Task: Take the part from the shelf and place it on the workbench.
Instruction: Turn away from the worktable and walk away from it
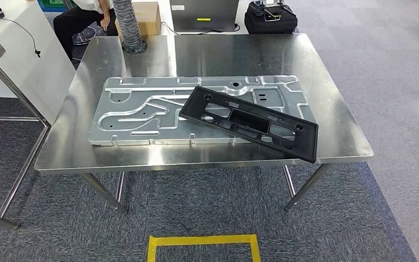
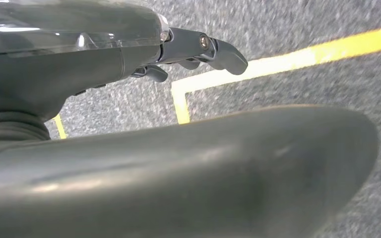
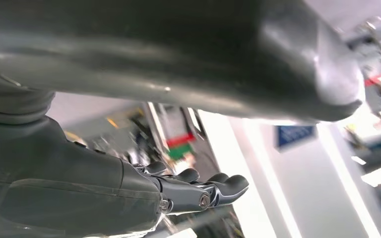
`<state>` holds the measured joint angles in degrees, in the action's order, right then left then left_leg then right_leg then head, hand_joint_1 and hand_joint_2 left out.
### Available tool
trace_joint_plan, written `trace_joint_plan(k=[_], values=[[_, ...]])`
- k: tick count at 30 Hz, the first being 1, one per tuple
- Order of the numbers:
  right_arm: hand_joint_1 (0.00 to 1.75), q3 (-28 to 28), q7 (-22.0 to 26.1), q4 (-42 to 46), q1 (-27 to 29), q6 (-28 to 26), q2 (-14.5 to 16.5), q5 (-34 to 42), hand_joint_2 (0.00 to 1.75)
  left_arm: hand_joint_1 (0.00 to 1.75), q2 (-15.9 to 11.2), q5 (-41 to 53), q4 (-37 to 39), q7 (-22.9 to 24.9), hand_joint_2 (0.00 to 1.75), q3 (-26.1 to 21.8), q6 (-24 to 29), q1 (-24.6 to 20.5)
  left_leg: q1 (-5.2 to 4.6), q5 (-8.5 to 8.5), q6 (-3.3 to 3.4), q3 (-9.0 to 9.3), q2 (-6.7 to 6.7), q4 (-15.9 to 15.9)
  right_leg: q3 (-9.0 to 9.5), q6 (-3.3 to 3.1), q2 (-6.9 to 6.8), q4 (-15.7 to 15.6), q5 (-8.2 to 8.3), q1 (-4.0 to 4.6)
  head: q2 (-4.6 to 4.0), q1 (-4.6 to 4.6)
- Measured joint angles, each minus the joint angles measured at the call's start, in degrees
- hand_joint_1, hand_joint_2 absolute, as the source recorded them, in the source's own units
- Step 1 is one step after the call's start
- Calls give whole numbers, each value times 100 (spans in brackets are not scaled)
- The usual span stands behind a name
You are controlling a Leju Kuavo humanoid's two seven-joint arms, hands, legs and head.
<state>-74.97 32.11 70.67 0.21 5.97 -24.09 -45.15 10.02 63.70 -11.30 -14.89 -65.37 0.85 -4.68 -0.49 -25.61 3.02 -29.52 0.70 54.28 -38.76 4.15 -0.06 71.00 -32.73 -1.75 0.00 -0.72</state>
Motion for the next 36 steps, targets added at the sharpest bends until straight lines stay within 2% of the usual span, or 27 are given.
trace_joint_plan(k=[1, 2, 3, 5, 6, 7, 9, 10, 12, 14, 15, 16, 17, 19, 20, 21, 22, 24, 25, 26, 27, 29, 30, 31, 32, 34, 36], values=[[0, -16, 10, -98, -12, -32, 64, -19, 0, 0, -1, -1, 0, -2, 0, 0, -3, 0, 2, 51, -15, -96, 3, 34, 83, 23, 0, 78, 93, -21, 0, 0], [0, -32, 21, -185, -24, -67, 120, -35, 0, 0, -1, 0, 0, -4, 0, 0, -9, 0, 6, 95, -35, -195, 4, 81, 261, 40, -1, -45, 256, -43, 0, 0], [0, -50, 31, -269, -40, -106, 169, -50, 0, 0, -1, 1, 0, -5, 0, 0, -15, -2, 10, 132, -61, -290, 5, 138, 533, 52, -2, -353, 390, -63, 0, 0], [0, -88, 40, -453, -85, -202, 259, -94, 0, 0, -4, 4, 0, -7, 0, -1, -25, -8, 7, 197, -129, -438, 1, 248, 1096, 23, 5, -1148, 374, -52, 0, 0], [0, -113, 41, -563, -104, -271, 300, -130, 0, 0, -6, 8, 0, -8, 0, -2, -28, -12, 7, 231, -166, -478, -1, 281, 1256, -19, 12, -1421, 297, -34, 0, -1], [0, -141, 41, -695, -122, -347, 339, -171, 0, 0, -8, 12, 0, -9, 0, -2, -31, -14, 8, 270, -203, -498, -2, 293, 1309, -73, 18, -1548, 237, -6, 0, -1], [0, -201, 59, -996, -147, -519, 404, -252, 0, 0, -10, 24, 0, -9, 0, -3, -35, -8, 20, 303, -280, -528, -8, 311, 1245, -190, 8, -1561, 297, 7, 0, -1], [0, -222, 74, -1157, -168, -605, 434, -290, 0, 0, -12, 31, 0, -8, 0, -4, -33, -3, 28, 203, -312, -569, -12, 383, 1196, -247, -2, -1558, 351, 6, 0, -1], [0, -256, 105, -1502, -203, -769, 481, -357, 0, 0, -16, 45, 0, -9, 0, -5, -30, 1, 45, -300, -348, -721, -19, 830, 1061, -338, -21, -1565, 477, 9, 0, -1], [0, -301, 105, -1880, -223, -905, 522, -413, 0, 0, -19, 64, 0, -11, 0, -5, -28, 0, 49, -815, -355, -885, -19, 1541, 896, -374, -20, -1557, 604, 39, 0, -1], [0, -325, 94, -2065, -231, -965, 546, -434, 0, 0, -20, 76, 0, -13, 0, -4, -28, -1, 49, -893, -352, -897, -19, 1807, 805, -379, -20, -1549, 669, 56, 0, -2], [0, -348, 77, -2249, -240, -1030, 571, -453, 0, 0, -22, 88, 0, -15, 0, -4, -30, -2, 48, -839, -341, -830, -19, 1917, 711, -379, -19, -1536, 733, 72, 0, -2], [0, -371, 56, -2419, -250, -1094, 592, -465, 0, 0, -24, 101, 0, -16, 0, -4, -32, -5, 45, -688, -317, -664, -20, 1829, 617, -376, -18, -1517, 792, 87, 0, -2], [0, -424, -12, -2749, -275, -1240, 631, -475, 0, 0, -32, 134, -1, -19, 0, -4, -43, -25, 20, -444, -229, -82, -22, 1146, 460, -360, -17, -1470, 896, 109, 0, -2], [0, -454, -47, -2901, -288, -1310, 647, -480, 0, 0, -39, 152, -1, -20, 0, -2, -50, -40, 6, -450, -189, 234, -22, 689, 406, -343, -18, -1448, 942, 120, 0, -2], [0, -481, -80, -3049, -299, -1370, 666, -489, 0, 0, -46, 168, -1, -20, 0, -1, -56, -55, -12, -498, -159, 451, -22, 343, 376, -318, -24, -1440, 993, 123, 0, -1], [0, -500, -105, -3180, -308, -1413, 681, -500, 0, 0, -52, 180, -1, -20, 0, 1, -61, -66, -27, -555, -136, 570, -22, 124, 361, -285, -29, -1440, 1044, 121, 1, -1], [0, -524, -127, -3386, -315, -1460, 701, -523, 0, 0, -54, 185, 1, -20, 0, 2, -69, -67, -37, -494, -90, 552, -11, 15, 344, -210, -33, -1459, 1130, 102, 1, -1], [0, -536, -133, -3462, -312, -1472, 703, -529, 0, 0, -52, 185, 2, -19, 0, 2, -71, -66, -32, -429, -48, 510, 1, -6, 316, -177, -27, -1424, 1074, 88, 1, -1], [0, -551, -135, -3525, -310, -1478, 703, -534, 0, 0, -52, 185, 3, -18, 0, 2, -72, -65, -24, -349, -8, 449, 12, -27, 263, -148, -21, -1298, 896, 77, 0, -1], [0, -567, -137, -3575, -311, -1480, 703, -537, 0, 0, -53, 185, 4, -17, 0, 2, -72, -63, -14, -271, 22, 374, 23, -39, 188, -122, -15, -1064, 619, 64, 0, -1], [0, -588, -143, -3667, -319, -1481, 707, -539, 0, 0, -56, 185, 4, -17, 0, 2, -73, -62, -16, -135, 41, 193, 29, -24, 21, -64, -11, -347, 42, 50, 0, -1], [0, -593, -152, -3706, -322, -1480, 711, -540, 0, 0, -56, 186, 4, -17, 0, 2, -74, -60, -16, -72, 34, 95, 30, -4, -12, -35, -11, -31, -72, 38, 0, 0], [0, -597, -165, -3744, -323, -1479, 714, -541, 0, 0, -55, 187, 4, -17, 0, 2, -75, -59, -15, -14, 23, -6, 31, 28, 27, -11, -11, 142, -46, 24, 0, 0], [0, -600, -191, -3776, -326, -1479, 716, -544, 0, 0, -54, 192, 4, -17, 0, 3, -76, -58, -12, 37, 8, -110, 30, 70, 160, 6, -12, 119, 84, 9, 0, 0], [0, -604, -306, -3867, -342, -1496, 717, -568, 0, 0, -52, 215, 4, -12, 0, 7, -75, -63, -3, 114, -36, -299, 29, 178, 697, 15, -13, -500, 342, -14, 0, -1], [0, -605, -470, -4063, -377, -1563, 734, -613, 0, 0, -47, 253, 4, 10, 0, 16, -70, -81, -7, 176, -102, -433, 29, 282, 1225, -35, -9, -1292, 292, 10, 0, -2]])
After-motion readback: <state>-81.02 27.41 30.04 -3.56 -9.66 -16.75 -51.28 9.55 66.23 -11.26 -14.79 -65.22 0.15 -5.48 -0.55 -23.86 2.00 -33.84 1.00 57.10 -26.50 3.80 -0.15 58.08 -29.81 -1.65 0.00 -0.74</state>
